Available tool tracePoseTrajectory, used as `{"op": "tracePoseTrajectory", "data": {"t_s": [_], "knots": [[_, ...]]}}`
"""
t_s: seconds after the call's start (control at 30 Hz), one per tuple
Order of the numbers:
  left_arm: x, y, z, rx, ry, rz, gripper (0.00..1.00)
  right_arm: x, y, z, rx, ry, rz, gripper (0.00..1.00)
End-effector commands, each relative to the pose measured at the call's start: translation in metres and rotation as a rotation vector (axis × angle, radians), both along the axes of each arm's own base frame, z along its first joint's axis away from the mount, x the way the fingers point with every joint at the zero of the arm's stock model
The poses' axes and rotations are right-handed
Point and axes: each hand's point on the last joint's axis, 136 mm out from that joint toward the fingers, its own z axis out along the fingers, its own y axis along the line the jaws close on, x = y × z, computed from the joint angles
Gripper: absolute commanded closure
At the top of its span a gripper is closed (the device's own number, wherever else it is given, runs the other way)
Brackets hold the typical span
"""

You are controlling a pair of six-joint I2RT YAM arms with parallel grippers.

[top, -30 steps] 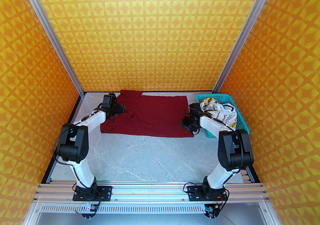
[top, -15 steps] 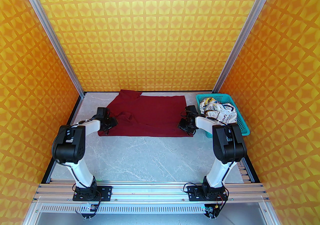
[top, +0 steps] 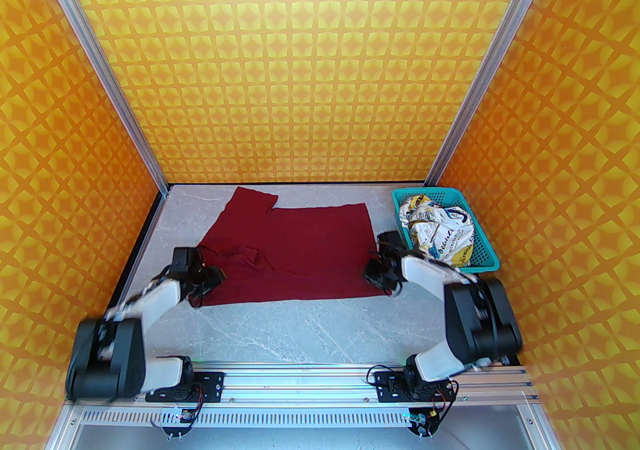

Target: Fold and stack the mixed laundry pile

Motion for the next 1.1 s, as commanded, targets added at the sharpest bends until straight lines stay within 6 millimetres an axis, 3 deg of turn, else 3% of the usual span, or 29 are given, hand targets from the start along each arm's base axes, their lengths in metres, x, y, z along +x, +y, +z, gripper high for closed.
{"op": "tracePoseTrajectory", "data": {"t_s": [0.0, 0.1, 0.2, 0.37, 0.53, 0.67, 0.73, 0.9, 1.07], "knots": [[-0.007, -0.003, 0.024, -0.008, -0.034, -0.003, 0.51, -0.008, -0.004, 0.024, -0.025, -0.019, 0.024, 0.62], [0.016, -0.017, 0.047, -0.021, -0.108, -0.082, 0.51, 0.016, 0.009, 0.045, 0.031, -0.090, 0.030, 0.62], [0.048, -0.041, 0.048, -0.030, -0.118, -0.190, 0.52, 0.044, 0.024, 0.050, 0.036, -0.117, 0.061, 0.62], [0.107, -0.067, 0.027, -0.041, -0.114, -0.279, 0.57, 0.100, 0.047, 0.042, 0.062, -0.156, 0.086, 0.63], [0.131, -0.065, -0.007, -0.028, -0.075, -0.265, 0.58, 0.127, 0.048, 0.010, 0.025, -0.102, 0.079, 0.63], [0.118, -0.063, -0.035, -0.028, -0.003, -0.255, 0.60, 0.117, 0.047, -0.018, 0.023, -0.030, 0.069, 0.63], [0.105, -0.062, -0.044, -0.034, 0.014, -0.245, 0.60, 0.105, 0.045, -0.022, 0.018, -0.012, 0.067, 0.63], [0.051, -0.056, -0.062, -0.038, 0.101, -0.237, 0.61, 0.064, 0.037, -0.023, 0.021, 0.035, 0.041, 0.63], [-0.001, -0.057, -0.057, -0.100, 0.109, -0.189, 0.60, 0.015, 0.036, -0.024, 0.029, 0.069, 0.037, 0.63]]}}
